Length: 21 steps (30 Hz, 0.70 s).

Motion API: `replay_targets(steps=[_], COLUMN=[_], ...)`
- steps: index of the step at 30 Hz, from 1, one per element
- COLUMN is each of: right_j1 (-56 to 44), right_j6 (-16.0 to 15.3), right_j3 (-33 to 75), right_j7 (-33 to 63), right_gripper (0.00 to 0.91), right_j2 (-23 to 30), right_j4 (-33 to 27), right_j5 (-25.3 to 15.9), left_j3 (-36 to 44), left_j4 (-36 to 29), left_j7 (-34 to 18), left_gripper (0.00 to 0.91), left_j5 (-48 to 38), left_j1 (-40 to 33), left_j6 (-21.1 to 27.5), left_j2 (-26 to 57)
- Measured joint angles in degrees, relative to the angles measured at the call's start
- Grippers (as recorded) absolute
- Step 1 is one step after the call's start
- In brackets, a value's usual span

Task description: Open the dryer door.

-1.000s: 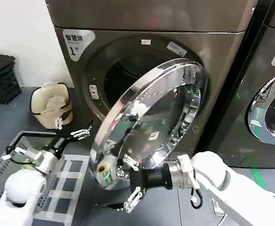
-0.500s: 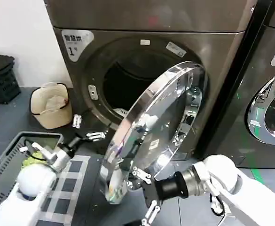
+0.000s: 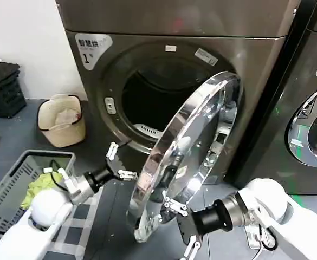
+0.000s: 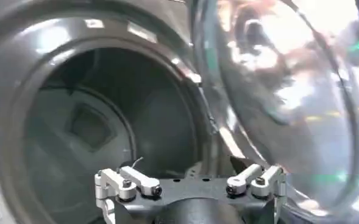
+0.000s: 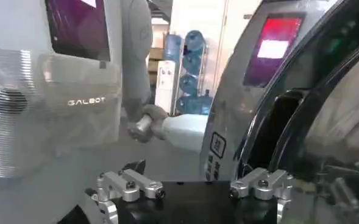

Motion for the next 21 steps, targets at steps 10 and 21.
replay_targets(steps=[10, 21], right_j1=[-6.26, -14.58], right_j6=[1.41, 1.9], right_j3=[7.92, 19.37], right_j7=[-1.64, 0.46], right_gripper=[0.907, 0.907], right_j2=[-1.23, -1.41], right_j4=[-0.14, -0.76], right_j5=[1.07, 2.5], left_j3=[3.38, 7.82], left_j4=[0.29, -0.11], left_j7=[0.28, 0.71], left_gripper=[0.907, 0.907], left_j5=[0.13, 0.36], left_j1=[-2.27, -4.79], left_j6=[-0.27, -0.75], left_j2=[0.83, 1.53])
